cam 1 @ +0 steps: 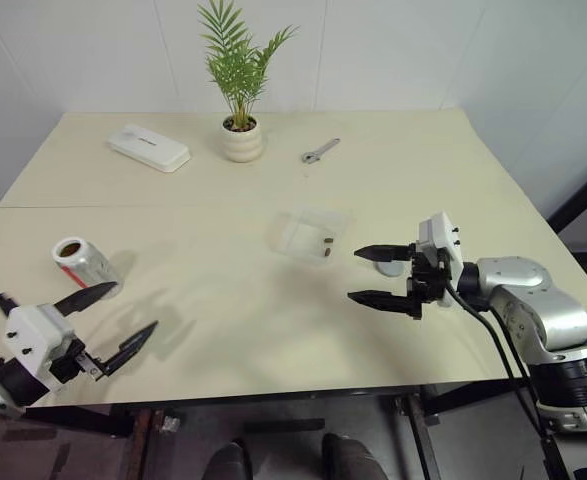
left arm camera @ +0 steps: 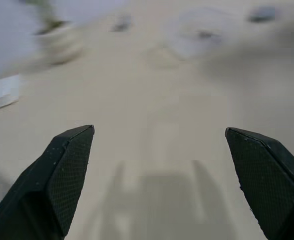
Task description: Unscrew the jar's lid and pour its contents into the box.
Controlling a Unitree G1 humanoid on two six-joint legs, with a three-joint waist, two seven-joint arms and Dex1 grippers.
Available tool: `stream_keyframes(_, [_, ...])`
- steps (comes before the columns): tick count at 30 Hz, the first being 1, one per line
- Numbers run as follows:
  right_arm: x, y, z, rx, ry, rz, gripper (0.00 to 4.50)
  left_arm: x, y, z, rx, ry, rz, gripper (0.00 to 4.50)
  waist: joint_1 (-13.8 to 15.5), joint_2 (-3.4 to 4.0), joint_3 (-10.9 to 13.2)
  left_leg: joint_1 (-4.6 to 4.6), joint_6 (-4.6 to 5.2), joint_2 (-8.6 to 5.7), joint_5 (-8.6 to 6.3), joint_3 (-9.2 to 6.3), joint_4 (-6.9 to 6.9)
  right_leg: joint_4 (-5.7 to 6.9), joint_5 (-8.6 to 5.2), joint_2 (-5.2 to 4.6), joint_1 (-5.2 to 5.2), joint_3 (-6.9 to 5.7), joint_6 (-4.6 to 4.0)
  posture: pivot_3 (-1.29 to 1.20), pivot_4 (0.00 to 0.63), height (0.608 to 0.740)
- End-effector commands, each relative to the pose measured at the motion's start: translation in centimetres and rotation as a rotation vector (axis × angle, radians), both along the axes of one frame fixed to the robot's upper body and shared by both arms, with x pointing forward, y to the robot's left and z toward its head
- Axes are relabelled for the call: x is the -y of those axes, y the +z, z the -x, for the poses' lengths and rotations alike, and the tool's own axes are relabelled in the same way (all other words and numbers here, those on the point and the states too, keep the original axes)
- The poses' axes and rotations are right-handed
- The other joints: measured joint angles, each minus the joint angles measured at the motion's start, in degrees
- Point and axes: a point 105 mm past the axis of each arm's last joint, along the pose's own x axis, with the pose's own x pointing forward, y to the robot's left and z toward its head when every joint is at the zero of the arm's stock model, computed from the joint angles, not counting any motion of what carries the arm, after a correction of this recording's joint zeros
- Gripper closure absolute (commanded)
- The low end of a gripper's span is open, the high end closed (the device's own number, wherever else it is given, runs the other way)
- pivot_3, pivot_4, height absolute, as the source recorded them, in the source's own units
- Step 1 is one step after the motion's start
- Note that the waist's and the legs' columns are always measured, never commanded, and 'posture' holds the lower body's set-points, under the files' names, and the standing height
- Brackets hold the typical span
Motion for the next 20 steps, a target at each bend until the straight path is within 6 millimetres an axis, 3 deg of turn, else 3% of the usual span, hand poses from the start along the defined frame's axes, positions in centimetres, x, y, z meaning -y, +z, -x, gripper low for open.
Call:
stream_keyframes(1, [0.0,-0.1,1.3,0.054,0.077,0.079,0.0,0.6,0.5,-0.6,-0.003,-0.123,-0.062,0.02,0.31,-0.1,-0.06,-0.02,0.06,0.0,-0.07,0.13,0.0,0.35,-0.1,-0.05,-0.26,-0.04,-0.1,0.0,0.15,0.74])
stream_keyframes(2, [0.1,-0.2,1.4,0.059,0.08,0.086,0.0,0.7,0.7,-0.9,-0.003,-0.139,-0.064,0.02,0.54,-0.1,-0.06,-0.05,0.28,0.03,-0.02,0.34,0.0,0.66,-0.18,-0.07,-0.55,-0.07,-0.06,0.0,0.15,0.74])
stream_keyframes(7, [1.4,0.4,1.7,0.086,0.031,0.077,0.0,2.4,1.0,-1.5,-0.029,-0.236,-0.042,0.02,0.55,-0.12,-0.05,-0.04,0.06,0.2,-0.63,0.52,0.49,1.95,-0.76,-0.01,-1.02,-0.08,1.78,0.0,0.15,0.74])
stream_keyframes(12, [2.1,1.2,1.5,0.128,-0.021,0.056,0.0,3.1,0.6,-1.7,-0.032,-0.267,-0.035,0.02,0.45,-0.11,-0.04,0.08,-0.11,0.76,-1.01,0.6,1.0,2.6,-1.14,0.57,-1.15,0.0,1.48,0.0,0.15,0.74])
stream_keyframes(20, [2.8,1.1,1.3,0.122,-0.082,0.053,0.0,2.7,1.4,-2.8,0.006,-0.227,-0.026,0.02,0.45,-0.11,-0.04,0.11,-0.1,0.78,-0.98,0.74,1.3,2.72,-0.97,0.6,-1.16,0.21,1.35,0.0,0.15,0.74])
